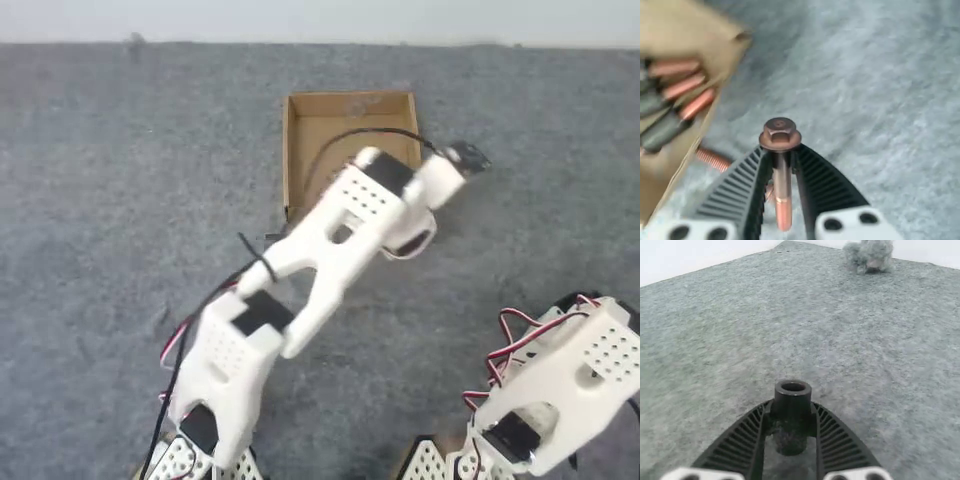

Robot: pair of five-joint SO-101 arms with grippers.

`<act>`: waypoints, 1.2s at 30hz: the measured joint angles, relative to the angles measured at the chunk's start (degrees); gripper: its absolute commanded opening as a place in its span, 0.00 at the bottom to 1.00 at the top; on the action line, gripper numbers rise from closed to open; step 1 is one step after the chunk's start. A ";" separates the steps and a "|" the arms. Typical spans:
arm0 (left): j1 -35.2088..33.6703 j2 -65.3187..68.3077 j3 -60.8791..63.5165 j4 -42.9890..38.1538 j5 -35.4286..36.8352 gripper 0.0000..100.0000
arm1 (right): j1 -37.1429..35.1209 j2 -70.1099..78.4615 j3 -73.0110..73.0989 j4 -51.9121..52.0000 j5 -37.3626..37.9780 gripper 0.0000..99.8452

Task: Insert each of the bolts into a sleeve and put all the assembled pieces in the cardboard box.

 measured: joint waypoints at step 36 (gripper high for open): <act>-47.74 -88.18 102.68 -49.93 9.67 0.01 | -39.47 0.00 -16.35 0.00 13.54 0.01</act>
